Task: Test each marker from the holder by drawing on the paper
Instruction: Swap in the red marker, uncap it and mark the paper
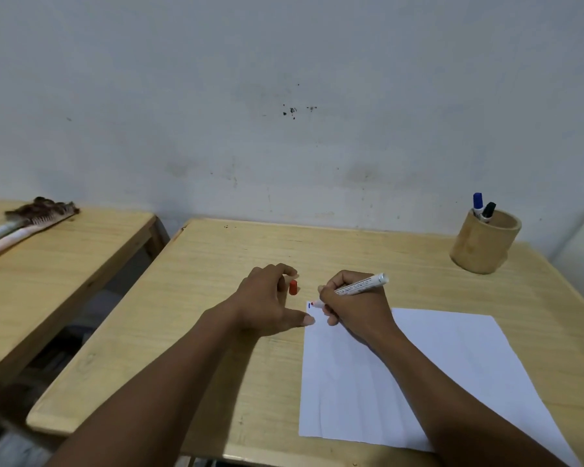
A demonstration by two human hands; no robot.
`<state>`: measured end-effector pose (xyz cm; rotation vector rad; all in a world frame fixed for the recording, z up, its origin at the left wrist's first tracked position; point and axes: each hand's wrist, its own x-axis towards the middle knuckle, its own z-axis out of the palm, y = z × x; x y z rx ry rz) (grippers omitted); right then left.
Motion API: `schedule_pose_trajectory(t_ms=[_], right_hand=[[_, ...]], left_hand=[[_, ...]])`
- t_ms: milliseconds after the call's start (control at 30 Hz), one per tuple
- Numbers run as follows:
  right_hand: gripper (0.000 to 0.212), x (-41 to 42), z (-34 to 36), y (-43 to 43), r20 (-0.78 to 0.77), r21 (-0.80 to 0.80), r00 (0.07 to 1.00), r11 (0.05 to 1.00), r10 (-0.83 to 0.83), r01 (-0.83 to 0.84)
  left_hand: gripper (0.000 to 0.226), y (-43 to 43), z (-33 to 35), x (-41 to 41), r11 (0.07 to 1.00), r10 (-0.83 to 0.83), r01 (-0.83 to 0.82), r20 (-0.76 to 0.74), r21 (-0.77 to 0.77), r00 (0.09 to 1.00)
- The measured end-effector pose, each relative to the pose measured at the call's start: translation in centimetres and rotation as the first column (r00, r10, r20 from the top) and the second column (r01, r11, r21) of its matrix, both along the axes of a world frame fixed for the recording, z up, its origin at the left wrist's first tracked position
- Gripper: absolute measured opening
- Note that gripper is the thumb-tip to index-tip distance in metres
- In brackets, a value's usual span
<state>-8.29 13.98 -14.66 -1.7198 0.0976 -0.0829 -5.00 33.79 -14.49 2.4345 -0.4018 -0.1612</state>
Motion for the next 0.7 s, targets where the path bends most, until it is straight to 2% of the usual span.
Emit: schedule_pose_trajectory(t_ms=[100,233,333,400,467,533,600,633,667,700], right_hand=[[0.019,0.0,-0.4,-0.1,0.016,-0.05,1.0,0.999,-0.005,0.005],[0.02,0.1,-0.6,-0.1,0.009,-0.098,1.0,0.995,0.014,-0.013],[0.022,0.0,-0.2,0.0,-0.007,-0.077,0.999,0.997,0.032,-0.032],[0.02,-0.1,0.3,0.0,-0.024,-0.028,1.0,0.999,0.019,-0.019],[0.016,0.1,1.1,-0.4,-0.064,0.077,0.997,0.996,-0.041,0.046],[0.017,0.7,2.0,-1.3,-0.152,0.279,0.983,0.949,-0.107,0.147],[0.014,1.5,3.0,-2.5,-0.258,0.536,0.959,0.808,-0.119,0.245],[0.014,2.0,3.6,-3.2,-0.278,0.634,0.953,0.723,-0.12,0.275],[0.016,2.4,4.2,-4.0,-0.273,0.686,0.955,0.672,-0.119,0.279],[0.017,2.8,4.9,-4.6,-0.253,0.699,0.961,0.665,-0.114,0.263]], left_hand=[[0.105,-0.1,0.1,0.0,1.0,-0.003,0.003,-0.002,0.018,1.0],[0.103,0.0,0.3,0.0,1.0,0.016,-0.015,-0.017,0.018,1.0],[0.09,0.0,0.4,0.0,1.0,0.007,-0.007,-0.009,0.015,1.0],[0.072,0.0,0.4,0.1,1.0,0.009,-0.009,0.007,-0.01,1.0],[0.039,0.0,0.5,0.1,0.994,0.039,-0.04,-0.012,-0.104,0.999],[0.011,-0.4,1.1,-0.2,0.965,0.097,-0.106,-0.046,-0.241,0.994],[0.007,-0.9,2.0,-0.2,0.879,0.196,-0.208,-0.072,-0.43,0.978],[0.01,-1.3,2.7,0.1,0.798,0.226,-0.253,-0.118,-0.547,0.967],[0.013,-1.6,3.6,0.5,0.711,0.232,-0.29,-0.176,-0.641,0.957],[0.015,-2.1,4.5,1.0,0.633,0.218,-0.318,-0.231,-0.706,0.948]])
